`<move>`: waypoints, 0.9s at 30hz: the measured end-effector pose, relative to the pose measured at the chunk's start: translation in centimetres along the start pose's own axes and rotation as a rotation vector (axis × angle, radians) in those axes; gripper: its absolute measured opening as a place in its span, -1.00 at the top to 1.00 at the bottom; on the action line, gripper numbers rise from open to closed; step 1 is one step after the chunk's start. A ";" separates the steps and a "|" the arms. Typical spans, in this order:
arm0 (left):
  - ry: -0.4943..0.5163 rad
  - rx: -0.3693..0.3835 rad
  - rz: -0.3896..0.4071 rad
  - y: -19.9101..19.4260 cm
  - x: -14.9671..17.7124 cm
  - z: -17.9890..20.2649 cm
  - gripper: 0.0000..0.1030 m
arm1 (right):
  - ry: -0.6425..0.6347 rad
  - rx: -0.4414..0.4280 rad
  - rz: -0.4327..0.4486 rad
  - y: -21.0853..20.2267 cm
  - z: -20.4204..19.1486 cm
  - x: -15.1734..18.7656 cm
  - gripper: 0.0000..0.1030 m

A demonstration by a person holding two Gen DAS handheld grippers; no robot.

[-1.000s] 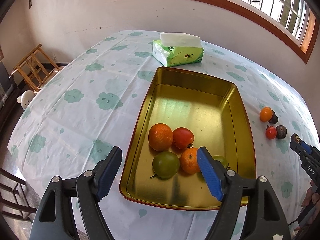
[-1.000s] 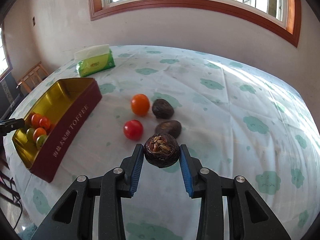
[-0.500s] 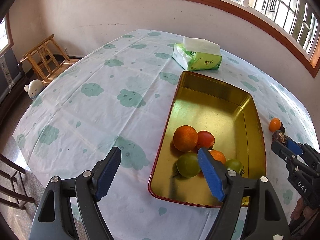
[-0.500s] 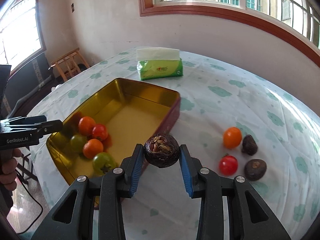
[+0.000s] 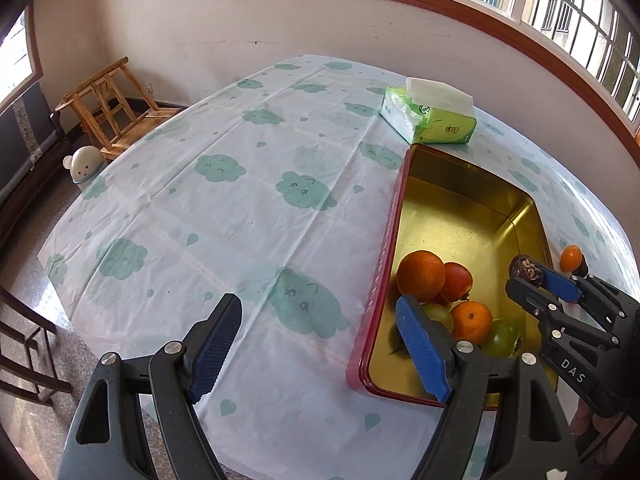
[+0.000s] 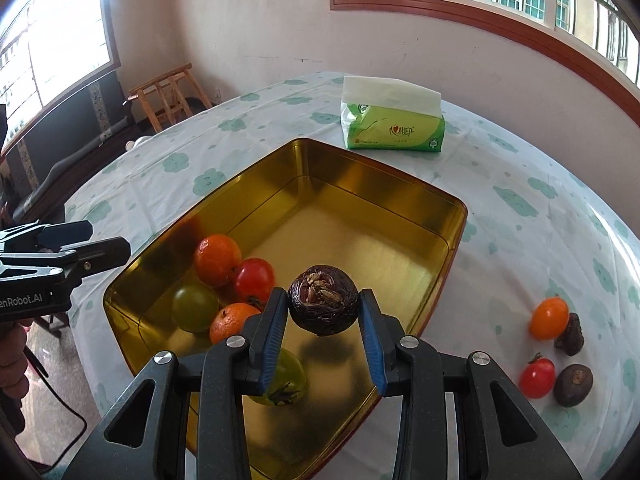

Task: Organize fruits
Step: 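Carry the dark brown fruit into the tin and open the right tool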

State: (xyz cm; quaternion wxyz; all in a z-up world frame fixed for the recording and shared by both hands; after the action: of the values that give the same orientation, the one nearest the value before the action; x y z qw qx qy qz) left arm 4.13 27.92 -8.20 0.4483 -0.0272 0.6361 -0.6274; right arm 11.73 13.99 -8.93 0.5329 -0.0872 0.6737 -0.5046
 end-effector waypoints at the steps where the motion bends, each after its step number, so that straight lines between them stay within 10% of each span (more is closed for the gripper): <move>1: 0.000 -0.003 0.000 0.0 0.0 -0.2 -0.49 | -0.005 0.000 -0.008 0.3 -0.1 0.1 0.27; 27: -0.022 -0.003 -0.030 0.7 0.5 -1.0 -0.49 | -0.026 -0.003 -0.050 1.9 -1.2 0.7 0.26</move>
State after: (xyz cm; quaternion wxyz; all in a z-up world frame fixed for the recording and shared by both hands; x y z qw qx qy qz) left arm 3.60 28.57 -9.23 0.4459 -0.0444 0.6314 -0.6328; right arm 11.23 15.16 -10.93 0.5287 -0.1116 0.6651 -0.5155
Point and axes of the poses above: each gripper's, at about its wrist camera, not at the fingertips, and y roughly the way its jaws point, z to its right, x to its underside, the point moved 10 cm from there along y, roughly the way its jaws point, and after that the axes turned 11 degrees about -y, right-handed, at the moved point
